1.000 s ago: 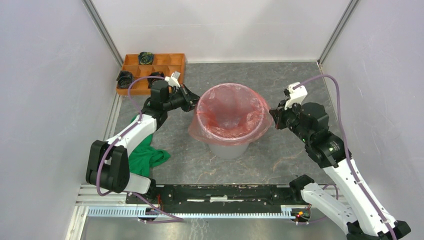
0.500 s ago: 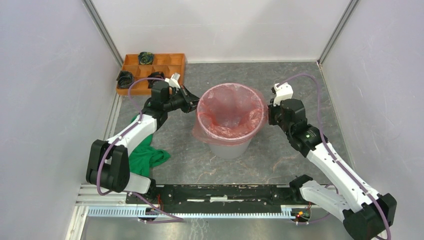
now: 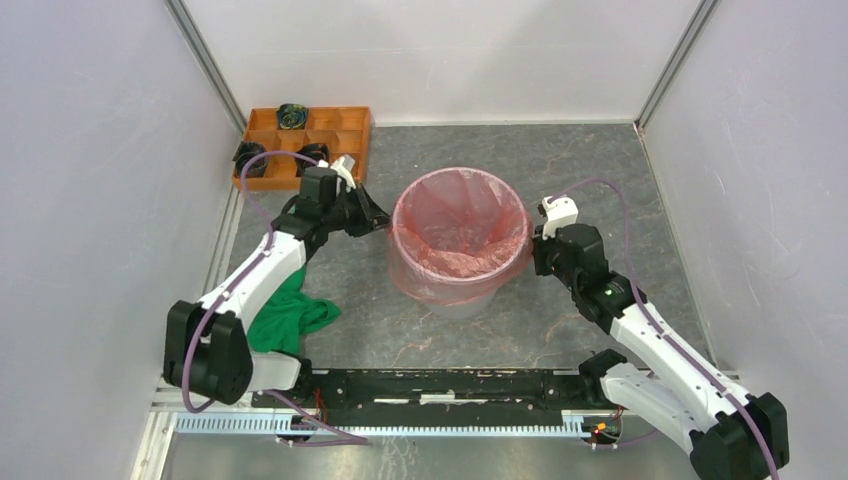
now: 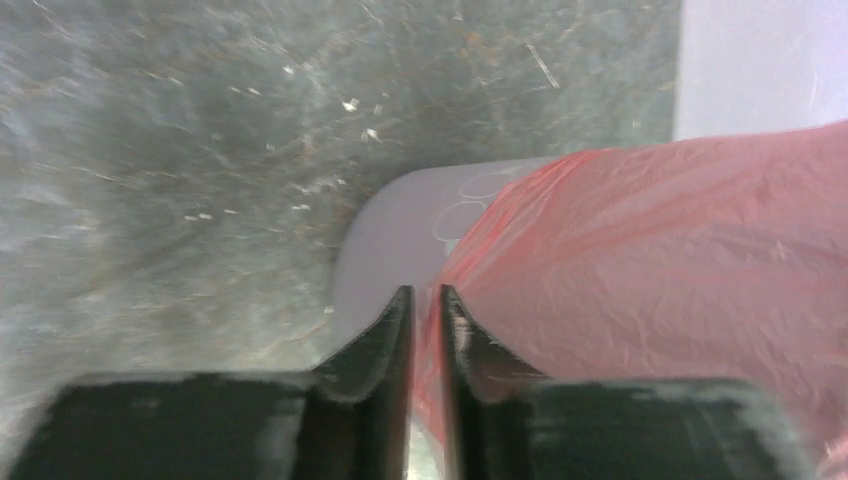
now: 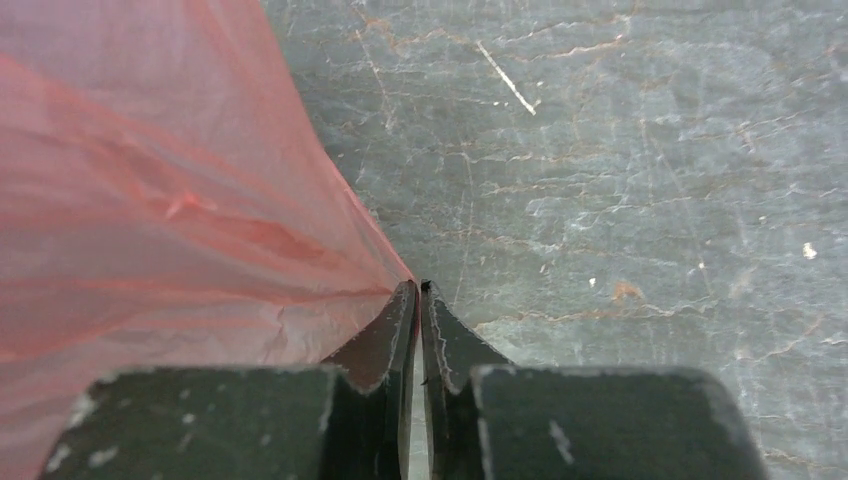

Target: Put the trash bags into the trash bin

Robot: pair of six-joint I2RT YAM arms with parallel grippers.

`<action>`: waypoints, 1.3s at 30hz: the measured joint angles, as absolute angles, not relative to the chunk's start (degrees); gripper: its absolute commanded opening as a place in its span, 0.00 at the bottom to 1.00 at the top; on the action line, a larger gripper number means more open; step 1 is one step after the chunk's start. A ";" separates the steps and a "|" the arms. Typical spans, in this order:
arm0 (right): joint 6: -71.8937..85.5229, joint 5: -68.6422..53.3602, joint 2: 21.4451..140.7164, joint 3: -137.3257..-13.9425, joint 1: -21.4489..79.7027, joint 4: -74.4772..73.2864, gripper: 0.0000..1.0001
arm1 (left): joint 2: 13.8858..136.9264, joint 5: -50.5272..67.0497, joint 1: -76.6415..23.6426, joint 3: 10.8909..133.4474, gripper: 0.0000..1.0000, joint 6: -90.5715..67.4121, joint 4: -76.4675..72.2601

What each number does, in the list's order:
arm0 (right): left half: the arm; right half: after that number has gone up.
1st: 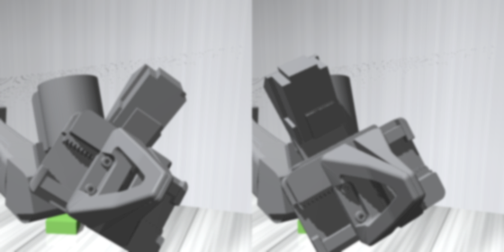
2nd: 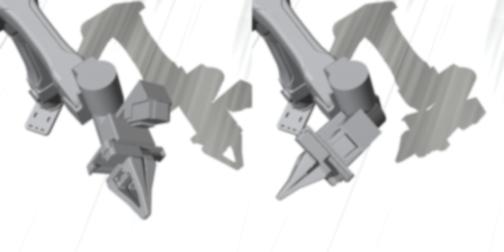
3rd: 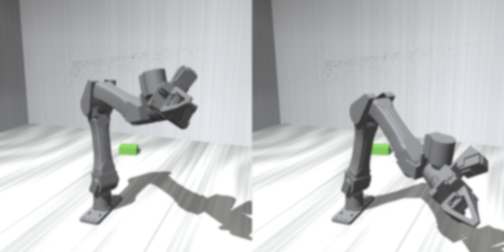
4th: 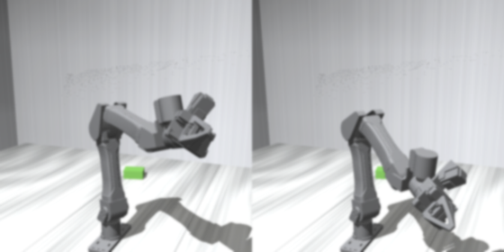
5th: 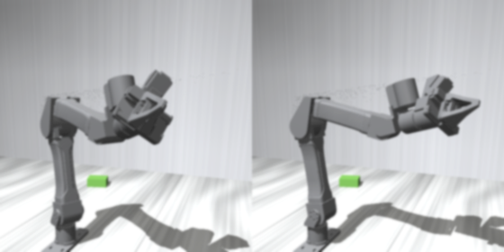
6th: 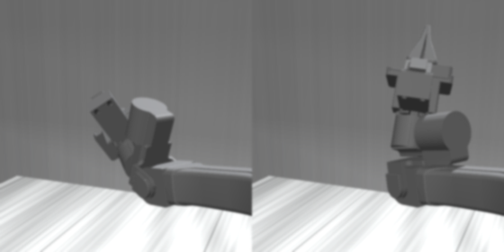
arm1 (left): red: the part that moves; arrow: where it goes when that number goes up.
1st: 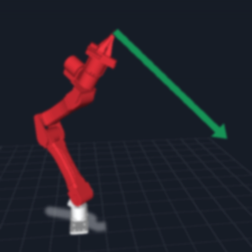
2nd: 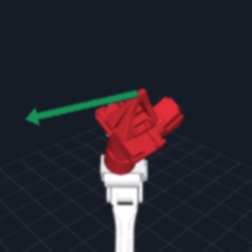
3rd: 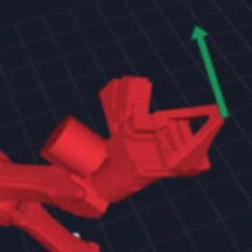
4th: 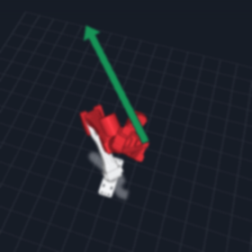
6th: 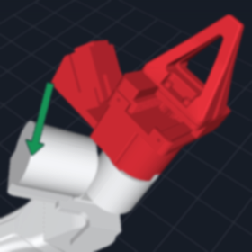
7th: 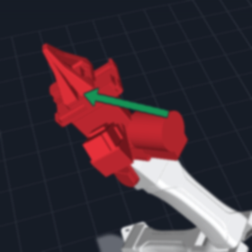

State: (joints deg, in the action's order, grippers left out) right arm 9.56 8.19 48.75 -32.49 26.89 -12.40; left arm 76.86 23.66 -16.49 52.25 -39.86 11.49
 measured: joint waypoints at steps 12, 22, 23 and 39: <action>7.09 9.87 46.57 -38.70 26.87 -16.23 0.37 | 51.62 3.88 -16.32 56.01 0.95 -31.18 30.00; -0.49 18.20 47.48 -53.58 26.83 -26.39 0.74 | 36.05 25.87 -16.14 35.99 0.98 -39.77 23.86; -1.28 17.80 47.88 -55.61 26.83 -27.14 0.75 | 35.62 28.29 -16.14 33.12 0.97 -41.71 21.96; -4.82 -6.66 75.31 -78.32 40.32 -31.46 0.38 | 44.88 42.15 -17.10 20.45 0.24 -57.56 -8.32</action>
